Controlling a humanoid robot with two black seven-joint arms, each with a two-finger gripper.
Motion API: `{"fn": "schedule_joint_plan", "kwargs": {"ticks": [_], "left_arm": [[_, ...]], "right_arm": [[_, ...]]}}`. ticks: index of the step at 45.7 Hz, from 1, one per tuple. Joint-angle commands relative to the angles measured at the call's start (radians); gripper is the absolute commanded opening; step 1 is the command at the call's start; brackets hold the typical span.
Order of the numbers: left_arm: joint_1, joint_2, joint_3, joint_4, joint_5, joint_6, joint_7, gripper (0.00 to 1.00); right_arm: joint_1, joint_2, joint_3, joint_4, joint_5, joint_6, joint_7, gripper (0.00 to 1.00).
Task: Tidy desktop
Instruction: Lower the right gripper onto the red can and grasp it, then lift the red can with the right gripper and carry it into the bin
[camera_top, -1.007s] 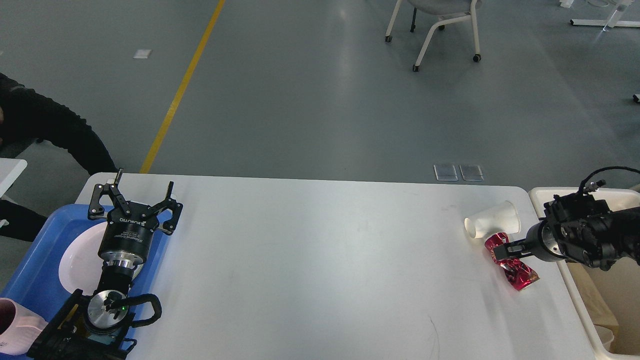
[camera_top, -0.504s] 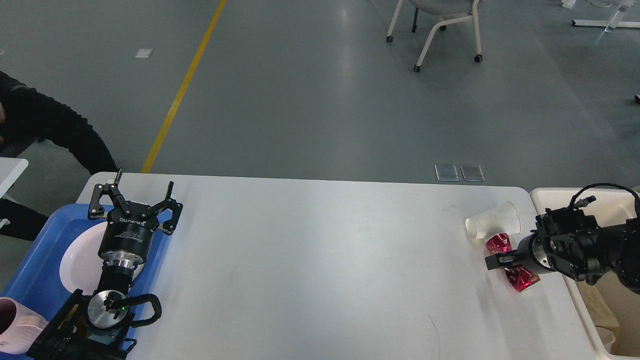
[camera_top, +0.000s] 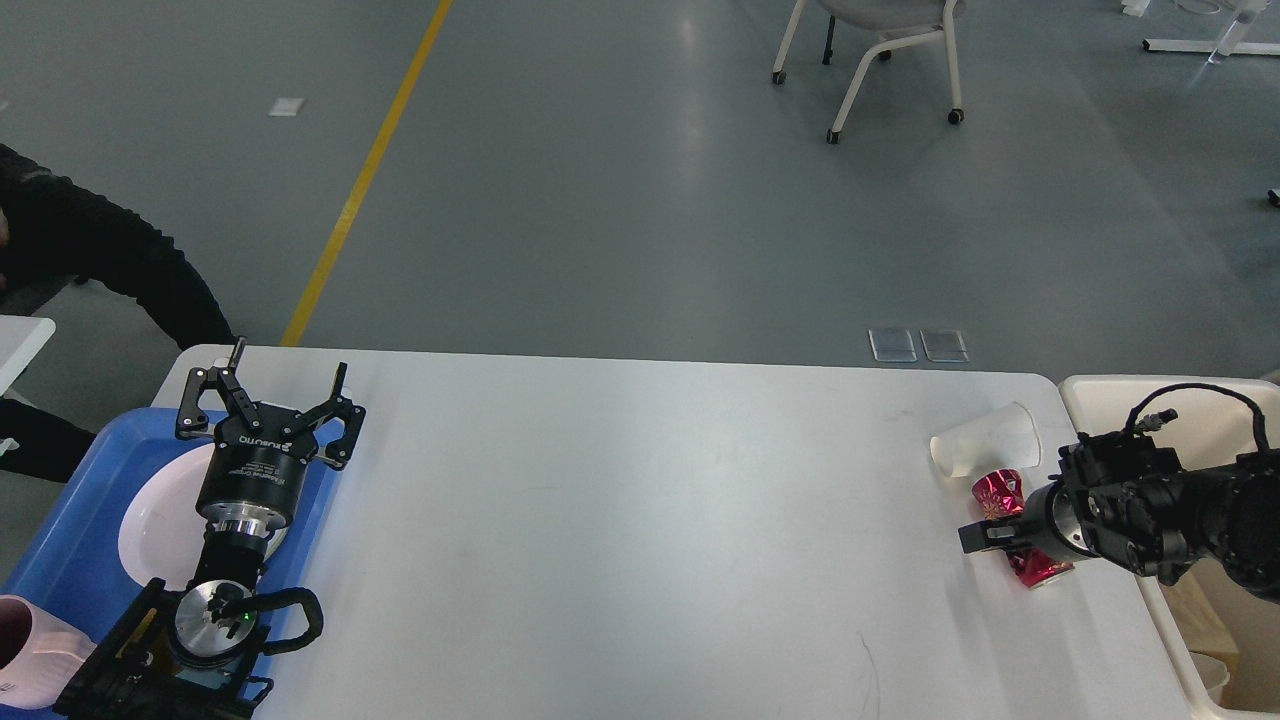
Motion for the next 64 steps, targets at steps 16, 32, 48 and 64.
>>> {"fn": "schedule_joint_plan", "kwargs": {"ticks": [16,32,48,64], "left_arm": [[0.000,-0.001,0.001,0.000,0.000,0.000,-0.001,0.96],[0.000,-0.001,0.000,0.000,0.000,0.000,0.001,0.96],[0.000,-0.001,0.000,0.000,0.000,0.000,0.001,0.96],[0.000,0.001,0.001,0.000,0.000,0.000,-0.001,0.96]], "right_arm": [[0.003,0.000,0.018,0.015,0.029,0.000,-0.028,0.43],[0.021,-0.012,0.026,0.101,0.104,0.013,-0.132,0.00],[0.101,-0.052,0.026,0.211,0.113,0.030,-0.150,0.00],[0.579,-0.170,-0.045,0.519,0.295,0.345,-0.262,0.00]]}}
